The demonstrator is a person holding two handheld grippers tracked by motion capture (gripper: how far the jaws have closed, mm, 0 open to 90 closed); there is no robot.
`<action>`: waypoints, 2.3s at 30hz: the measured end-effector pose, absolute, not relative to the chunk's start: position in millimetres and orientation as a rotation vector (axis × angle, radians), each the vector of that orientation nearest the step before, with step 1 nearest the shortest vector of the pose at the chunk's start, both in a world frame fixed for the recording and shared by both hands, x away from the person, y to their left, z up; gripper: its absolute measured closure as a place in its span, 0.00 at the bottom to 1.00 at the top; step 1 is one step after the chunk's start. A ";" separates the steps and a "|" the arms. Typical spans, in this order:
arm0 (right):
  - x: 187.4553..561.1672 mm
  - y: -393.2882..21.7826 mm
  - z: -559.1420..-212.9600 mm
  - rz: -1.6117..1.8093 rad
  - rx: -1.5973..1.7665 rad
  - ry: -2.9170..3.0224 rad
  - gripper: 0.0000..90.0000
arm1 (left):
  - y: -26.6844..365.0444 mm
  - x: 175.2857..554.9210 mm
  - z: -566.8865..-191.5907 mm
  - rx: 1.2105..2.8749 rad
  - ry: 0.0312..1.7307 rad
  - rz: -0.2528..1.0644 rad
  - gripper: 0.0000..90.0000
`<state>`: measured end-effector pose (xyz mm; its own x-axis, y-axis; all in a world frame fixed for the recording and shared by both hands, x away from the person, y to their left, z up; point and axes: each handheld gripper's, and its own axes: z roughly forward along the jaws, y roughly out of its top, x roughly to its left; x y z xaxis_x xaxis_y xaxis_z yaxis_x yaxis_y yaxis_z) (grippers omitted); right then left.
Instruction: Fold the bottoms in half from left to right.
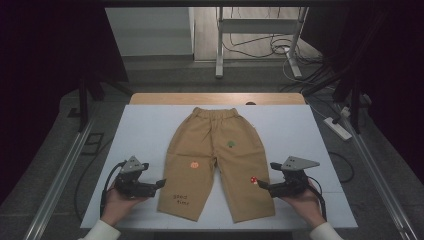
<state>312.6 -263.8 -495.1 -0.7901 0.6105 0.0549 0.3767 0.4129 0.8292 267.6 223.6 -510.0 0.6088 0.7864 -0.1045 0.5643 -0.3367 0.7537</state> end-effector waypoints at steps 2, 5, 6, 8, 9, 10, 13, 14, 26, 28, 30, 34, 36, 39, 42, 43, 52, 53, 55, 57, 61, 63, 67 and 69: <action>311.6 -260.2 -493.1 1.324 0.853 2.412 0.18 | 223.3 266.9 -509.2 2.037 1.059 0.360 0.11; 310.8 -256.0 -491.8 1.324 0.841 2.414 0.18 | 223.3 267.0 -509.3 2.041 1.058 0.356 0.11; 310.7 -255.0 -491.8 1.327 0.838 2.413 0.18 | 223.3 267.1 -509.4 2.045 1.056 0.355 0.11; 310.8 -253.2 -491.5 1.324 0.835 2.416 0.18 | 223.0 267.5 -509.6 2.045 1.057 0.352 0.11; 310.8 -253.2 -491.5 1.324 0.835 2.416 0.18 | 223.0 267.5 -509.6 2.045 1.057 0.352 0.11; 311.2 -251.2 -491.6 1.322 0.833 2.423 0.18 | 222.9 268.0 -509.5 2.044 1.058 0.349 0.11; 311.4 -247.8 -492.3 1.329 0.824 2.433 0.18 | 222.9 268.6 -509.5 2.046 1.058 0.348 0.11; 311.4 -246.6 -492.4 1.329 0.821 2.437 0.18 | 222.7 268.7 -509.7 2.045 1.060 0.345 0.11; 309.9 -225.4 -494.1 1.324 0.773 2.475 0.18 | 221.6 270.3 -510.7 2.042 1.064 0.338 0.11; 310.4 -221.4 -494.9 1.320 0.763 2.485 0.18 | 221.5 270.4 -510.7 2.042 1.065 0.338 0.11; 311.0 -217.5 -495.5 1.314 0.755 2.489 0.18 | 221.2 270.7 -510.9 2.043 1.065 0.337 0.11; 311.1 -208.9 -496.1 1.319 0.736 2.503 0.18 | 220.8 270.8 -511.0 2.044 1.063 0.339 0.11; 311.1 -204.4 -496.9 1.316 0.725 2.511 0.18 | 220.8 271.1 -511.3 2.043 1.064 0.339 0.11; 311.5 -197.5 -498.3 1.312 0.709 2.524 0.18 | 220.6 271.5 -511.8 2.043 1.065 0.338 0.11; 311.9 -190.4 -499.3 1.313 0.697 2.532 0.18 | 220.5 271.7 -512.0 2.044 1.066 0.337 0.11; 312.0 -188.1 -499.6 1.313 0.692 2.536 0.18 | 220.5 271.7 -512.0 2.044 1.066 0.337 0.11; 313.2 -168.4 -502.8 1.322 0.656 2.566 0.18 | 221.2 273.3 -512.3 2.044 1.072 0.342 0.11; 313.3 -166.6 -503.1 1.327 0.657 2.571 0.18 | 221.2 273.9 -512.5 2.041 1.075 0.343 0.11; 313.5 -162.3 -503.8 1.327 0.649 2.576 0.18 | 221.4 274.3 -512.6 2.038 1.078 0.342 0.11; 313.4 -160.1 -504.0 1.326 0.642 2.578 0.18 | 221.4 274.7 -512.5 2.034 1.079 0.341 0.11; 313.1 -148.5 -505.7 1.320 0.618 2.597 0.18 | 221.3 275.1 -512.6 2.033 1.079 0.340 0.11; 313.4 -144.7 -506.8 1.324 0.613 2.604 0.18 | 221.3 275.4 -512.9 2.032 1.080 0.339 0.11; 313.2 -135.7 -508.8 1.313 0.592 2.623 0.18 | 221.3 275.8 -513.4 2.034 1.083 0.334 0.11; 312.9 -133.6 -509.0 1.311 0.588 2.625 0.18 | 221.8 275.8 -513.2 2.037 1.082 0.336 0.11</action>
